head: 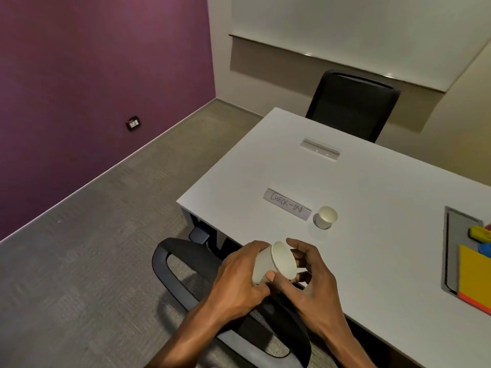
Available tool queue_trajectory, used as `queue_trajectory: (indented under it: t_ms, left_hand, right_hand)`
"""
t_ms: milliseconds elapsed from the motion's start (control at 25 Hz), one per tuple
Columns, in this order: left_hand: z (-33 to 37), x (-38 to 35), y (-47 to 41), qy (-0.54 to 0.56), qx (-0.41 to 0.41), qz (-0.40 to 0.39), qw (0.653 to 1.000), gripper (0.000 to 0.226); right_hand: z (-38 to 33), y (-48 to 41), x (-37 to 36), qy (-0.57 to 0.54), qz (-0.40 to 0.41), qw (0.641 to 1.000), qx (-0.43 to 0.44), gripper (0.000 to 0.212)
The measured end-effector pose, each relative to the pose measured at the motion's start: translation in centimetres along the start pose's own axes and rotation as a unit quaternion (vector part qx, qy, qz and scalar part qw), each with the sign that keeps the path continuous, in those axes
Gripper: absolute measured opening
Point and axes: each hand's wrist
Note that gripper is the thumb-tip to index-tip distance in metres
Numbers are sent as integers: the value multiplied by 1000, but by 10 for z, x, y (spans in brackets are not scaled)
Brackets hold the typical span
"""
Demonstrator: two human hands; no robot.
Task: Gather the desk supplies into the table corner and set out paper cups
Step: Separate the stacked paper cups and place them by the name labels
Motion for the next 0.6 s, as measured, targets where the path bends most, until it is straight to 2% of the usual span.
queue_trajectory:
  t_ms: [160, 320, 600]
  left_hand:
    - [-22, 22, 6, 2, 8, 20, 1000, 55]
    - [-66, 59, -8, -9, -7, 17, 1000, 59]
    - [-169, 188, -42, 16, -51, -31, 998, 60]
  right_hand:
    - [0, -16, -21, 1, -33, 999, -3, 73]
    - [-16, -52, -62, 26, -38, 999, -4, 75]
    - [-74, -129, -183, 58, 9, 998, -20, 59]
Point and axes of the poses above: each hand's wrist, its own y-axis away from the middle knuckle, its own x-axis out of the back of the hand, z = x × y, and after that the axes turned 5 degrees about -z, right-handed
